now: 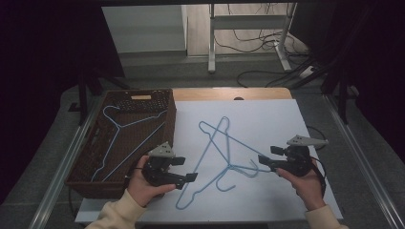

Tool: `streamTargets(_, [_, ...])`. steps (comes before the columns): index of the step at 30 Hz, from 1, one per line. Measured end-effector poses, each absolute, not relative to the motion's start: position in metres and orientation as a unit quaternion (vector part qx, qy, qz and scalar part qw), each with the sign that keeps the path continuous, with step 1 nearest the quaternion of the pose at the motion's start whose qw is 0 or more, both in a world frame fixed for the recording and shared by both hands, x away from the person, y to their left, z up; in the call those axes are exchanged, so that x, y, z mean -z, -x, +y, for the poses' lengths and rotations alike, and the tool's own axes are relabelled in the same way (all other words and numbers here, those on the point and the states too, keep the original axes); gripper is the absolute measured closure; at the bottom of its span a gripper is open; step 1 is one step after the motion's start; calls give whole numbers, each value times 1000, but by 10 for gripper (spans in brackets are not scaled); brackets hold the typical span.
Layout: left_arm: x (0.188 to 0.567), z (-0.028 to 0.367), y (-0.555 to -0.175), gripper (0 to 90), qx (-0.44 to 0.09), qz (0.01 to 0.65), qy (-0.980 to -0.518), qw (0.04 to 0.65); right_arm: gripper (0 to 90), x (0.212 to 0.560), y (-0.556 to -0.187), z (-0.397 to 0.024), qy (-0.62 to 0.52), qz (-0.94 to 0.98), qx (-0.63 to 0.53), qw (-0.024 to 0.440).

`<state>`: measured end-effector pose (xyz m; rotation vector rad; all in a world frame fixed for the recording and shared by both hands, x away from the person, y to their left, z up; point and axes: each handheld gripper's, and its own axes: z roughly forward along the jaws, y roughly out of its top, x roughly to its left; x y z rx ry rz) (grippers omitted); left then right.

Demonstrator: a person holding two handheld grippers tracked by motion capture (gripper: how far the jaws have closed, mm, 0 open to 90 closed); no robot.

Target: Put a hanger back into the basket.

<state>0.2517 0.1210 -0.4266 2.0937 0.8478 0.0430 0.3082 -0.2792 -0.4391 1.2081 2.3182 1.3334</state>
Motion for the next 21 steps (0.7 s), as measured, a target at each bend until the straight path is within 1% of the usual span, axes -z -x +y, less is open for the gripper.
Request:
streamTargets(11, [435, 104, -255, 268, -10, 340, -846, 410, 305, 439, -310, -280, -409, 786, -453, 104])
streamTargets(21, [445, 84, -262, 282, 14, 324, -857, 400, 305, 439, -309, -283, -413, 782, -455, 106])
